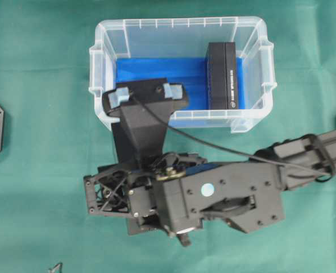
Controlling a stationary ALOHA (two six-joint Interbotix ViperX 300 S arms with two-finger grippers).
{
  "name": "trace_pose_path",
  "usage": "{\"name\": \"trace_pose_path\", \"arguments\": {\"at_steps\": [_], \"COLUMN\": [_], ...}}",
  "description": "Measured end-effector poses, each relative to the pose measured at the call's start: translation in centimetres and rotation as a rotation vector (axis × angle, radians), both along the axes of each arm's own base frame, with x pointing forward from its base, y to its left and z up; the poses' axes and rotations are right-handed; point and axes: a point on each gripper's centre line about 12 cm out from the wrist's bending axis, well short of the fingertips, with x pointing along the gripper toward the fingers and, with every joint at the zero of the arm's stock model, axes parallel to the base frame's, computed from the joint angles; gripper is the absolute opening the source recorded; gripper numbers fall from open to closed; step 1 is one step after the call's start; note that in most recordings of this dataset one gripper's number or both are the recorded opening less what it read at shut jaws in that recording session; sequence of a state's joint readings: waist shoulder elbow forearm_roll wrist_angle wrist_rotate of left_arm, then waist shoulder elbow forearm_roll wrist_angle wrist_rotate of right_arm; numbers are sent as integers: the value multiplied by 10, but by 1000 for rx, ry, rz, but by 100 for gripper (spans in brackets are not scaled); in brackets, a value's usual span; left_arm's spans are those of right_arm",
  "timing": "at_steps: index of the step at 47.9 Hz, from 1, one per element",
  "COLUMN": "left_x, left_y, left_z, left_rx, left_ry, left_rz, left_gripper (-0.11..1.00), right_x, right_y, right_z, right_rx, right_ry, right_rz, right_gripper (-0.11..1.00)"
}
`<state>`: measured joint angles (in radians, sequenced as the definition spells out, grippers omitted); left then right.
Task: Take the box out of the case with the right arm.
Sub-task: 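Carry the held box out of the case toward the front table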
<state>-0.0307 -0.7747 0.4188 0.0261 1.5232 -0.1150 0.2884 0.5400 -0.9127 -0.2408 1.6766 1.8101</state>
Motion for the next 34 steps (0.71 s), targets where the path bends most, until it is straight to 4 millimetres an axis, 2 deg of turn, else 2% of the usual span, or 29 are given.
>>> {"name": "trace_pose_path", "arguments": {"at_steps": [13,24,34], "left_x": [0,0,0], "left_y": [0,0,0], "left_z": [0,0,0], "left_rx": [0,0,0], "left_ry": [-2,0,-2], "left_rz": [0,0,0], "left_gripper": [2,2,2], "right_x": [11,18,27], "right_y": [6,14,14], "right_z": [-31,-71,-101], "right_rx": [10,40,72], "right_ry": [63,152,150], "right_rz": [-2,12,21], "right_gripper": [68,68,68]}}
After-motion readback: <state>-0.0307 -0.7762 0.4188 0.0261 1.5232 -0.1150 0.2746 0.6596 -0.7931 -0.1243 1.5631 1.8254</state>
